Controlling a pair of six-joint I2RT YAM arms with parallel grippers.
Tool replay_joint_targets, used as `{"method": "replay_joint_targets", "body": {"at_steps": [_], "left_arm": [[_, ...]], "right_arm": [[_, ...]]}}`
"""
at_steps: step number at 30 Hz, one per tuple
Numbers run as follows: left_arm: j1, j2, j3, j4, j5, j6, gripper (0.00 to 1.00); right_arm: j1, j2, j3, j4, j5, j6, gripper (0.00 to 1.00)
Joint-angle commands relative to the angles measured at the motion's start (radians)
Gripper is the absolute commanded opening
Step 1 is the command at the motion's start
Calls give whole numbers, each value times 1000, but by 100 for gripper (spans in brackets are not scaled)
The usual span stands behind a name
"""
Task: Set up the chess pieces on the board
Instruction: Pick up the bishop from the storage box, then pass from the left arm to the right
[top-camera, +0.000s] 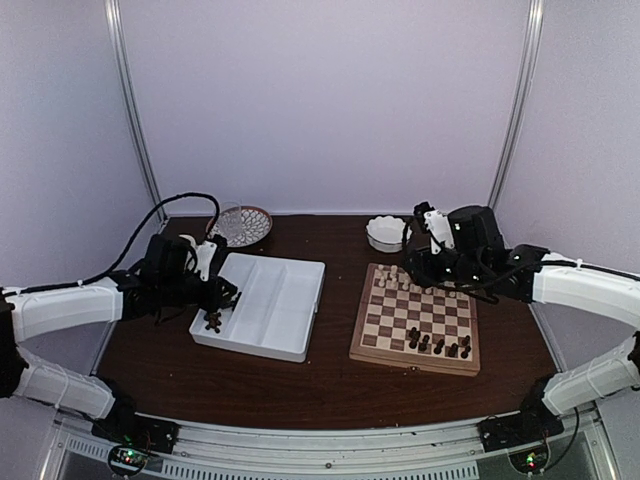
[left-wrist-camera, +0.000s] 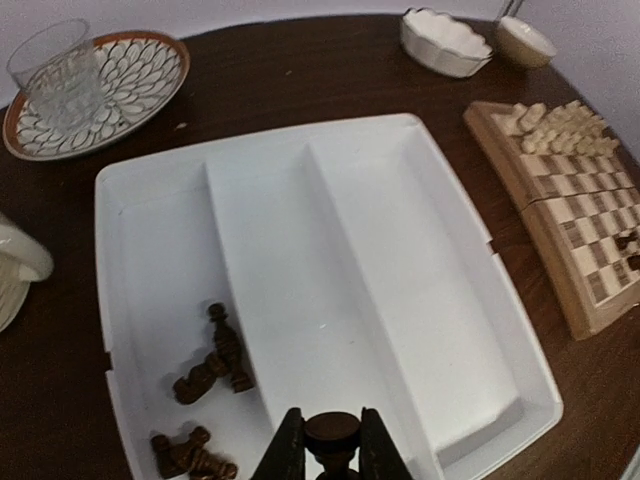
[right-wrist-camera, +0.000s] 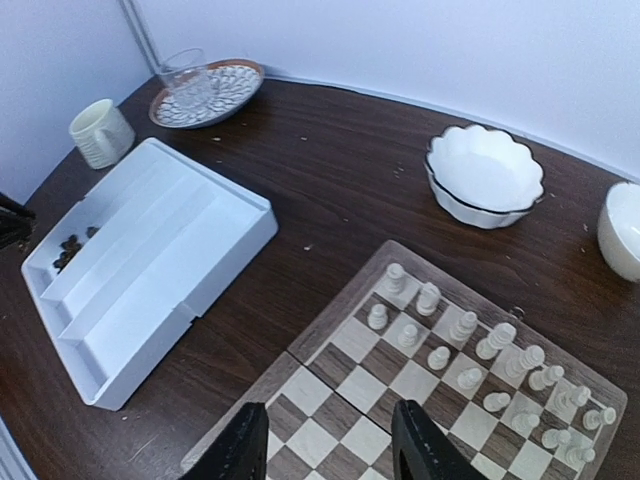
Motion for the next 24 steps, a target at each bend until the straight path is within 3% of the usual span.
{"method": "replay_joint_targets", "body": {"at_steps": [1,4,7,12,14,18,21,24], "left_arm": [[2,-75,-107,384,348,-71,9],[-3,-77,-137,481,430,-100,9],[-15,-77,-154,537,461,-114,9],[-29,-87,-151,555,447,-205,7],[-35,-101,-157,595,436,-276,6],[-96,-120,-134,619,356,-409,7],[-179,-110,-83,562,249,-478,10],[-248,-85,-73,620,141,-591,10]], "right_arm": [[74,-64,-32,131,-157,-86,47],[176,-90,-31,141,-108,-169,48],[255,-115,-40,164,-49,-236,57],[267,-143,-69,202,-70,-256,67],[267,-159,-72,243,-54,-237,81],[267,-248,-162,374,4,-163,99],[267,-347,-253,461,79,-125,99],[267,-420,-255,404,36,-170,100]]}}
